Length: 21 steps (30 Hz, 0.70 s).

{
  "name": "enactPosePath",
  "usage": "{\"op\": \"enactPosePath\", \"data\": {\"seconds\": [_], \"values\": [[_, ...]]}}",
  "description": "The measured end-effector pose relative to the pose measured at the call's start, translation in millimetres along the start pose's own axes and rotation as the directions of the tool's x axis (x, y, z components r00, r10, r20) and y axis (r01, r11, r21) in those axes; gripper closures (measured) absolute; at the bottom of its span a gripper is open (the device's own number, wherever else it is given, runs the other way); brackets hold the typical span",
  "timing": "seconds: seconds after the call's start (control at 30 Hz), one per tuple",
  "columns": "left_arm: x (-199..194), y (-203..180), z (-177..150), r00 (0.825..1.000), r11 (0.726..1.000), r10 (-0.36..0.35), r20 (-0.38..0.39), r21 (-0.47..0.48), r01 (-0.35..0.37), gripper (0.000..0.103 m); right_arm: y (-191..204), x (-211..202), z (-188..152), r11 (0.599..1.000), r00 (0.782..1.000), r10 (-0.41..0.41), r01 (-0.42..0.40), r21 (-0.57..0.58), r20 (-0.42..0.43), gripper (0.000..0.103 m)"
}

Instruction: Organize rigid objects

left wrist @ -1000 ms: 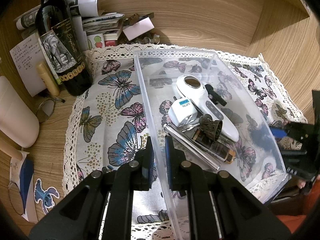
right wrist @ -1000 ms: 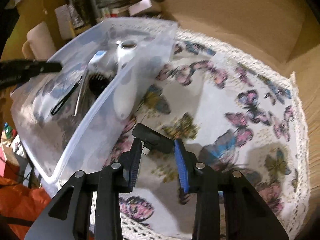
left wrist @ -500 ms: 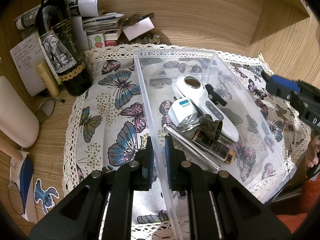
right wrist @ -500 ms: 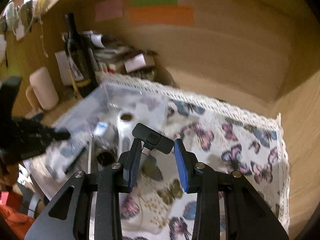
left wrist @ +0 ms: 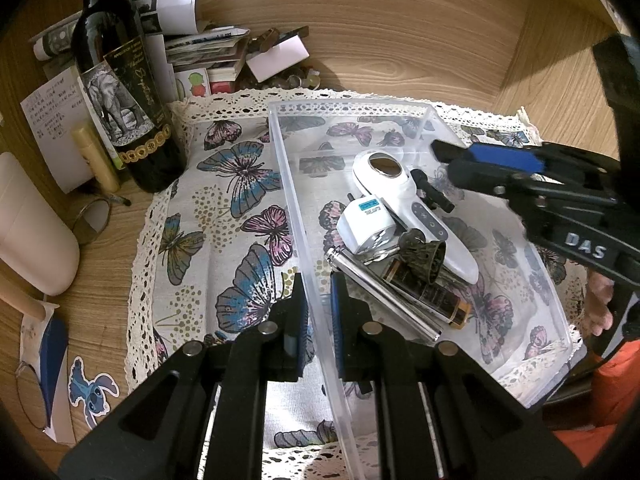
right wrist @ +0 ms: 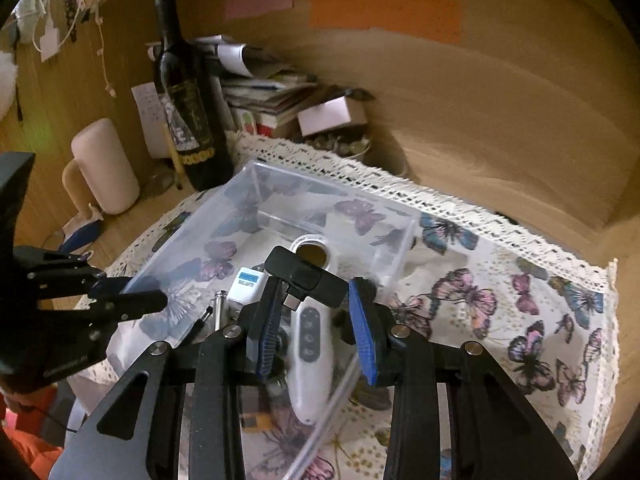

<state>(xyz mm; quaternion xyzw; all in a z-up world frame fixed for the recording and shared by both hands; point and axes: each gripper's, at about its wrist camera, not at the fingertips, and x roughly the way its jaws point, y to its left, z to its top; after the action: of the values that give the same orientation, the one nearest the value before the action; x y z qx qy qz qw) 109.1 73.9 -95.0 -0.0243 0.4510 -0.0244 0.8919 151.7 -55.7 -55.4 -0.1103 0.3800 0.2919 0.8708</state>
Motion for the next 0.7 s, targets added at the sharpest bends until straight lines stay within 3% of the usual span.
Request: {"op": "enactPosePath", "data": {"seconds": [0.17,0.23,0.3,0.7], "values": [[-0.1,-0.1,-0.2,1.0,1.0,0.001,0.001,0.0,-0.001,0.092,0.1,9.5,-0.4,1.0,1.0,0.005,-0.004,0.017,-0.028,0.071],[-0.3,0.2,-0.3,1.0,1.0,0.002,0.003,0.002,-0.002,0.092,-1.1,8.6,-0.9,1.0,0.999,0.012,-0.011,0.025,-0.031,0.065],[-0.8,0.3,-0.9,1.0,1.0,0.004,0.006,0.002,-0.004,0.092,-2.1,2.3,-2.3,0.999,1.0,0.014,-0.013,0.032,-0.011,0.058],[-28.5,-4.1,6.2,0.996,0.999,0.039,0.082,-0.007,-0.038,0.092,-5.0,-55.6,-8.3,0.998,0.991,0.002,-0.009,0.056,0.136,0.041]]}}
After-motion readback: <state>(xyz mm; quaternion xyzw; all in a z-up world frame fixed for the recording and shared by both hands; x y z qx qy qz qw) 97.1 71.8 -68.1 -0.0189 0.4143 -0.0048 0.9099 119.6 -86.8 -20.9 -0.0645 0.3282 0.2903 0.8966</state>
